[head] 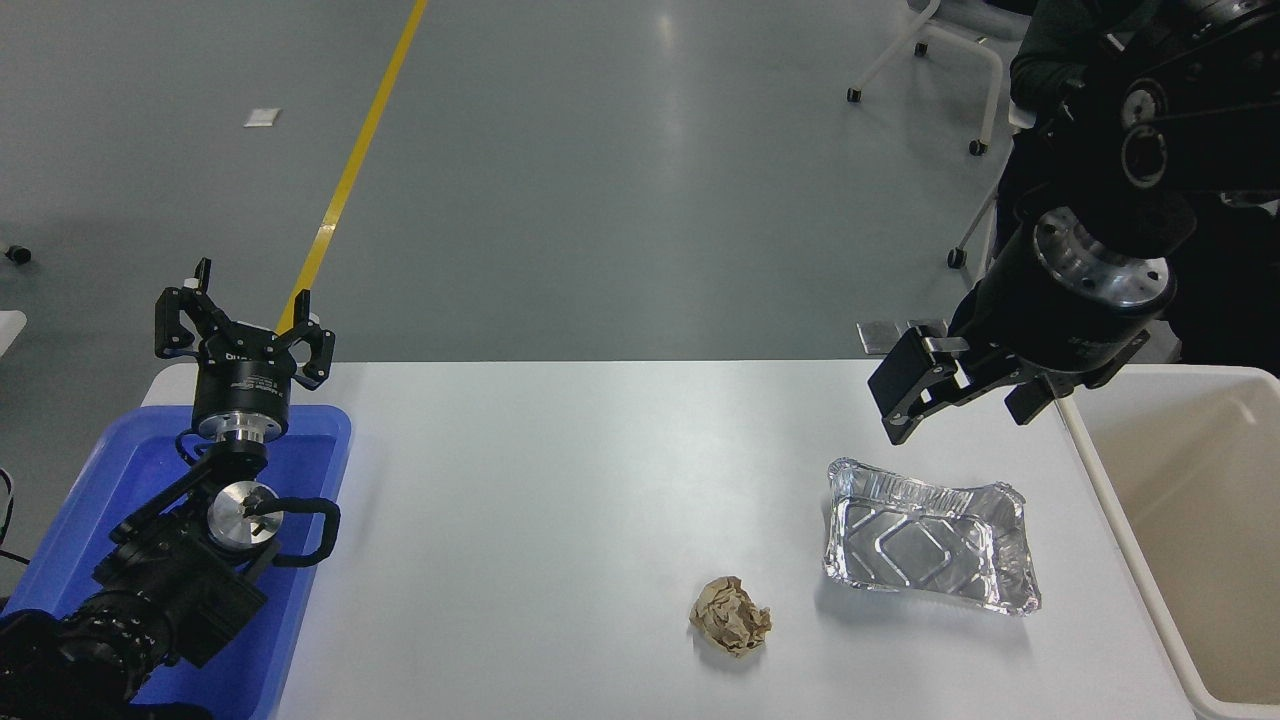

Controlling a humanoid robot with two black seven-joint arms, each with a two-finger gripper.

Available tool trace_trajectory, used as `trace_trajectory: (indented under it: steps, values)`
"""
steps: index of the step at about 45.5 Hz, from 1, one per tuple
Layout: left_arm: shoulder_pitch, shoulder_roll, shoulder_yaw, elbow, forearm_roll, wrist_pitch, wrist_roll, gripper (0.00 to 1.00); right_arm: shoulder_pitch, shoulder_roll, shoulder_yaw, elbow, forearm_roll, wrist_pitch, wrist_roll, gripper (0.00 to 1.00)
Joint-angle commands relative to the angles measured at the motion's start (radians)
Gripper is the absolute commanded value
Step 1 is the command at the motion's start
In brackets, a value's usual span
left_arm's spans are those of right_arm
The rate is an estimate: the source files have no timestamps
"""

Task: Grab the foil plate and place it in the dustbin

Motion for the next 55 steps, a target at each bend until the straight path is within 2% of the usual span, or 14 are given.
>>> trace_trajectory:
  steps: [1,23,43,55]
  values:
    - [0.001,-0.002,-0.002,0.0,0.0,0.0,0.0,0.99,-0.019,-0.001,0.008,-0.003,-0.001,0.0,0.0,1.0]
    - [0.0,0.0,0.0,0.0,0.0,0.0,0.0,0.99,-0.057,0.0,0.035,-0.02,-0.001,-0.003,0.002,1.0]
    - [0.0,0.0,-0.002,0.0,0.0,0.0,0.0,0.99,-0.28,-0.016,0.011,-0.146,-0.027,-0.13,0.002,1.0]
    - [0.0,0.0,-0.002,0.0,0.0,0.0,0.0,0.99,-0.571,-0.148,0.024,-0.382,-0.19,-0.187,0.002,1.0]
